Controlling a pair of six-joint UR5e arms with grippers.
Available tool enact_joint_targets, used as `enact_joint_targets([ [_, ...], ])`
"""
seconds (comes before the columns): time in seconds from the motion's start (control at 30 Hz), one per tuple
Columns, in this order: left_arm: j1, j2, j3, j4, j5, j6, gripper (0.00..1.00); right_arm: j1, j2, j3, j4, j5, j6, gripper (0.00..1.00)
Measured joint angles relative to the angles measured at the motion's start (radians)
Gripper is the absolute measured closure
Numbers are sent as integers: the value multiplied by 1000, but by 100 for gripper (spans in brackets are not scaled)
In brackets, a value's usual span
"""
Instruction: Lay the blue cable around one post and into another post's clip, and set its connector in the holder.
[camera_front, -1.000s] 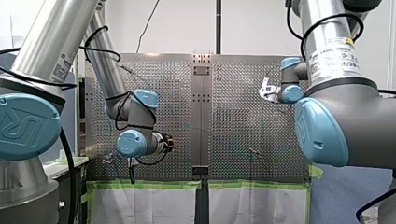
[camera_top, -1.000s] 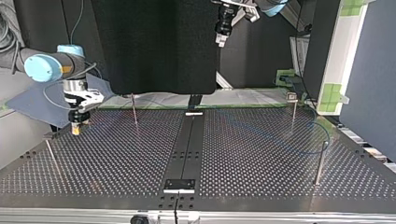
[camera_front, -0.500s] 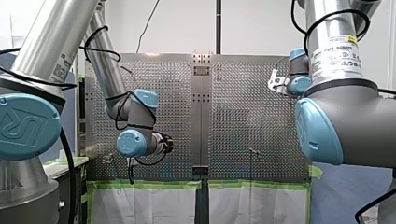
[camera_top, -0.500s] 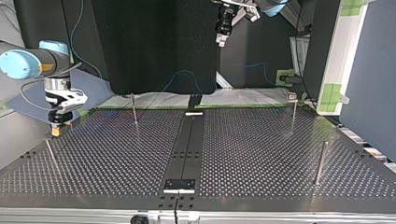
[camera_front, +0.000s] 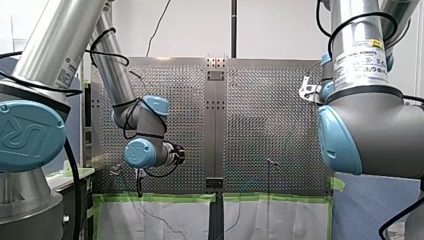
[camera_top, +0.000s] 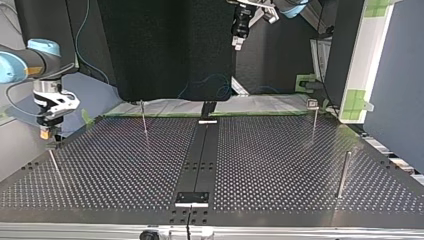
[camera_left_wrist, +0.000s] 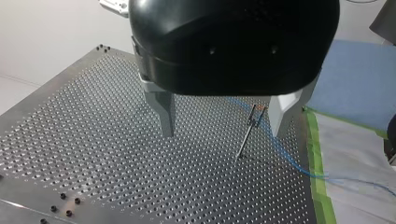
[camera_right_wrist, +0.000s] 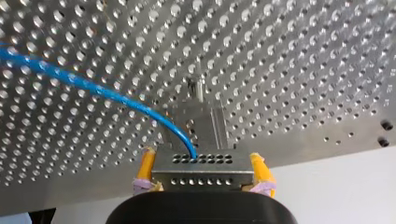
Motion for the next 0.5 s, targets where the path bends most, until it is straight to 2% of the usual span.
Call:
enact_joint_targets([
  [0.27,5,0,0,-6,0,3,0,-22,0,0,-21,-4,-5,100],
  [0.5,7,0,0,-14,0,8,0,-43,0,0,-52,-50,-31,100],
])
